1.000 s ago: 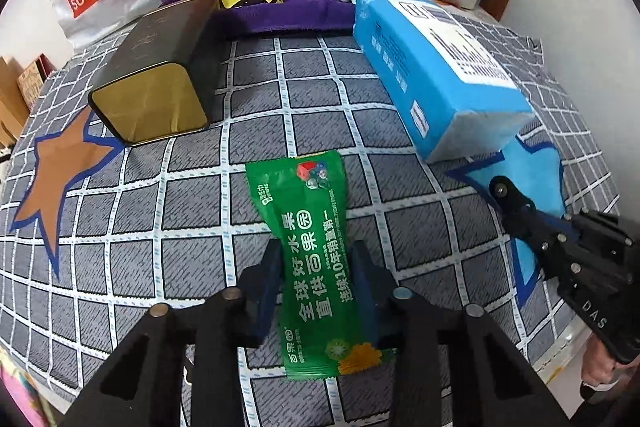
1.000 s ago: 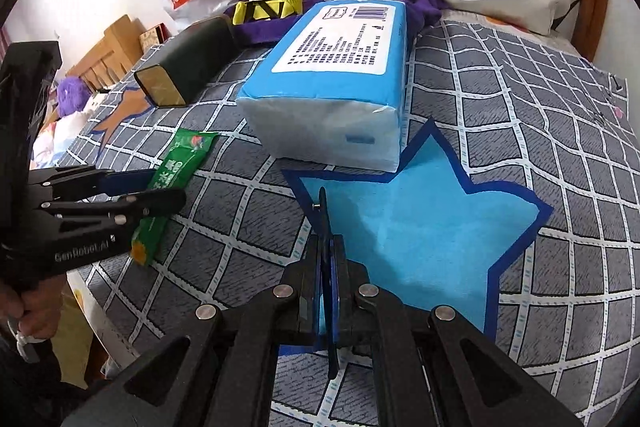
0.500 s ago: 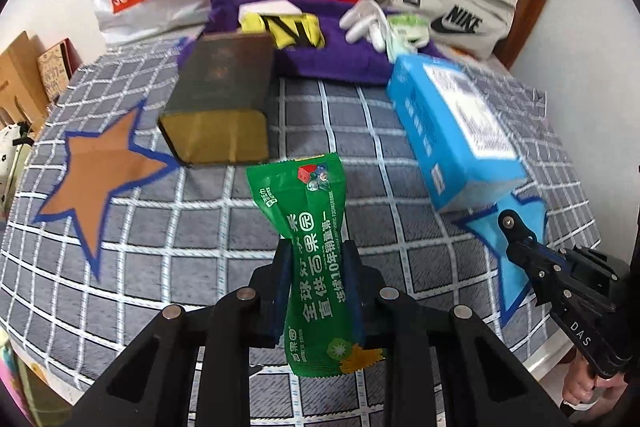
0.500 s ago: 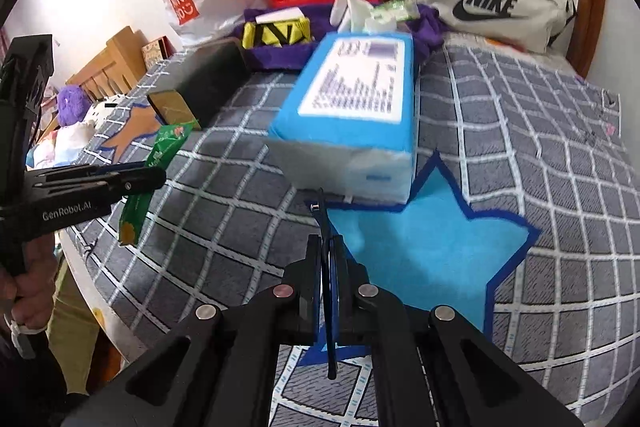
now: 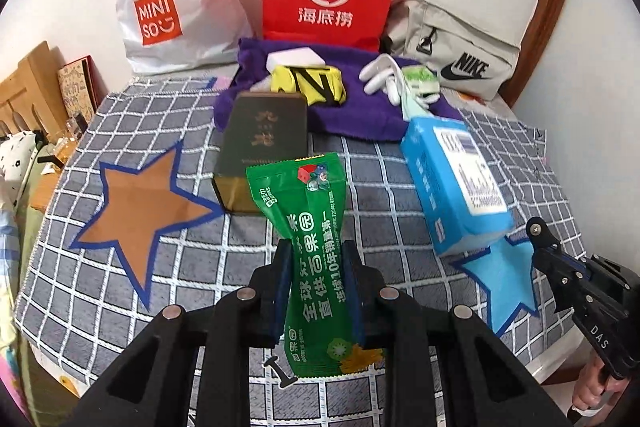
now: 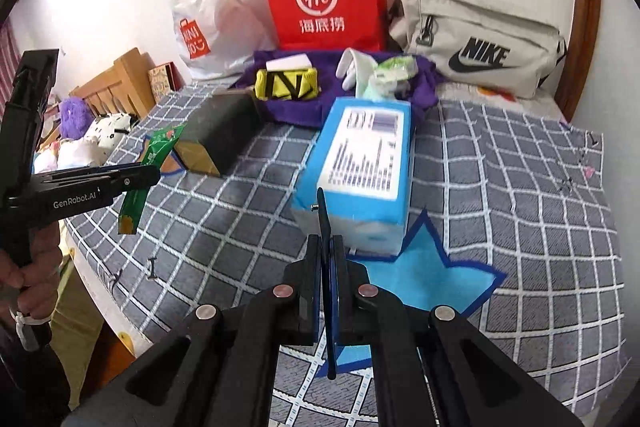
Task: Organize soft objects
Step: 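Carry the green snack packet with the left gripper over the purple towel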
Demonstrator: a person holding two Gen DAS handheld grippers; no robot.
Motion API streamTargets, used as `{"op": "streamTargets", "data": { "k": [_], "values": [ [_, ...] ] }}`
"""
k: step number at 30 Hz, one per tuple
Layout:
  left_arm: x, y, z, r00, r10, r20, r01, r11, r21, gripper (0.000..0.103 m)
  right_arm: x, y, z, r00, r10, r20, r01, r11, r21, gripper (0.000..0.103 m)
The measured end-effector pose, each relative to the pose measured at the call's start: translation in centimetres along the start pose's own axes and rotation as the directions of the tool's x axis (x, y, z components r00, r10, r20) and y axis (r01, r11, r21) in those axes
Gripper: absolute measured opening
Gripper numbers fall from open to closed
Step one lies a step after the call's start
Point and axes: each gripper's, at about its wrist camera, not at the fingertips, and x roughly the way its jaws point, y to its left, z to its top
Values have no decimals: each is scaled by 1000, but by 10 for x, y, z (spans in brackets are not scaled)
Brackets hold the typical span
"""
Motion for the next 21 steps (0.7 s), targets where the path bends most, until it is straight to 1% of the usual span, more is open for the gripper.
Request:
{"op": "streamTargets", "data": {
  "k": [9, 15, 21],
  "values": [
    [-14, 6, 28, 999, -4, 45, 4, 1000, -10, 23, -20, 6, 41, 995, -51, 85, 53, 998, -29, 4],
    [-18, 11, 50, 998, -3, 70, 4, 1000, -16, 23, -21, 7, 65, 992, -52, 113, 57, 998, -41, 4],
    [-14, 15, 68, 997, -1, 74, 3, 1000, -21, 23, -18, 7, 84, 991, -52, 125, 58, 997, -42, 4]
  ]
}}
